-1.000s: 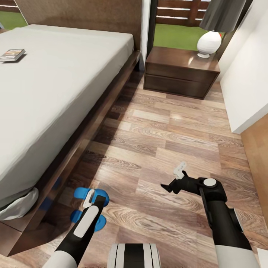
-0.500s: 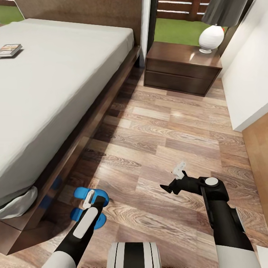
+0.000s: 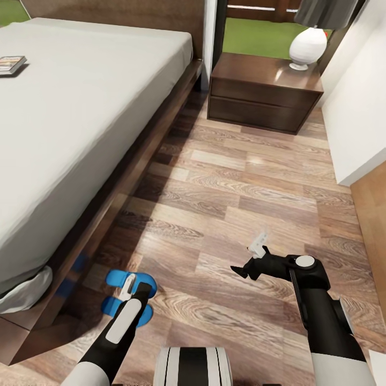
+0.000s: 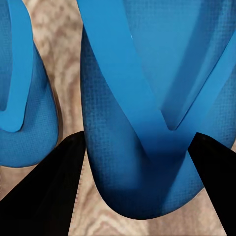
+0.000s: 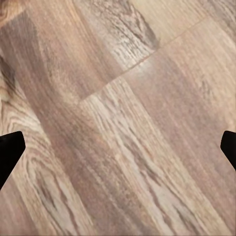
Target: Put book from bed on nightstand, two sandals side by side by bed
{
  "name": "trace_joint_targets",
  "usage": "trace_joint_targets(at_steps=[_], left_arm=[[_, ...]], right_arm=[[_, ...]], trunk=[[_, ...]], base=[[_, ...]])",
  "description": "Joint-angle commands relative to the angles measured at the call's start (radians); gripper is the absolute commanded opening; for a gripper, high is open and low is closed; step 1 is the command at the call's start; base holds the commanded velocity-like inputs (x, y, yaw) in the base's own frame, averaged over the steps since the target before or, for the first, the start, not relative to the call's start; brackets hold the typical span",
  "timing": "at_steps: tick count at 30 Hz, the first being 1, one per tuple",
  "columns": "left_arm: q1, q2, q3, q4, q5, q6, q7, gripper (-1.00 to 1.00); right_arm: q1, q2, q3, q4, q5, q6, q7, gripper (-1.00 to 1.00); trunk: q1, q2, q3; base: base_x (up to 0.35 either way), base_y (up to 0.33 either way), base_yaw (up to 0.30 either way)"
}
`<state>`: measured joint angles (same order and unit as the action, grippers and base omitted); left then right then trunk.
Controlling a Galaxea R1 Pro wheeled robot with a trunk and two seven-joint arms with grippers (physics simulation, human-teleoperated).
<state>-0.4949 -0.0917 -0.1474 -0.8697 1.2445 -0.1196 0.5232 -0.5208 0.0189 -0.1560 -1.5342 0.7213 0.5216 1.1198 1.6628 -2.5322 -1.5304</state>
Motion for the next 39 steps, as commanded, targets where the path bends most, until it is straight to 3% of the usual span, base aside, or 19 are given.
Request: trace_joint_targets(at_steps=[1,22,27,28,39], left_arm=[[0.000,0.001,-0.004,-0.001,0.010,-0.009,0.003,-1.00],[-0.018,0.002,-0.007,0.003,0.004,-0.009,0.003,-1.00],[-0.027,0.002,-0.007,0.015,0.005,-0.009,0.003,-1.00],[-0.029,0.001,-0.007,0.022,0.005,-0.009,0.003,1.00],[-0.033,0.001,-0.006,0.035,0.006,-0.009,0.003,1.00]], right_arm=[[-0.001,0.001,-0.002,-0.001,0.006,0.006,0.008,1.00],[-0.001,0.000,-0.003,-0.003,0.007,0.006,0.008,1.00],[-0.001,0.000,-0.022,-0.003,0.005,0.006,0.008,1.00],[-0.001,0.000,-0.025,-0.004,0.005,0.006,0.009,1.00],[-0.001,0.001,-0.029,-0.004,0.004,0.006,0.009,1.00]], trunk=[[0.000,0.000,-0.002],[0.000,0.000,-0.025],[0.000,0.000,-0.025],[0.000,0.000,-0.025],[0.000,0.000,-0.025]], base=[[0.000,0.000,0.000],[0.000,0.000,0.000],[0.000,0.000,0.000],[0.000,0.000,0.000],[0.000,0.000,0.000]])
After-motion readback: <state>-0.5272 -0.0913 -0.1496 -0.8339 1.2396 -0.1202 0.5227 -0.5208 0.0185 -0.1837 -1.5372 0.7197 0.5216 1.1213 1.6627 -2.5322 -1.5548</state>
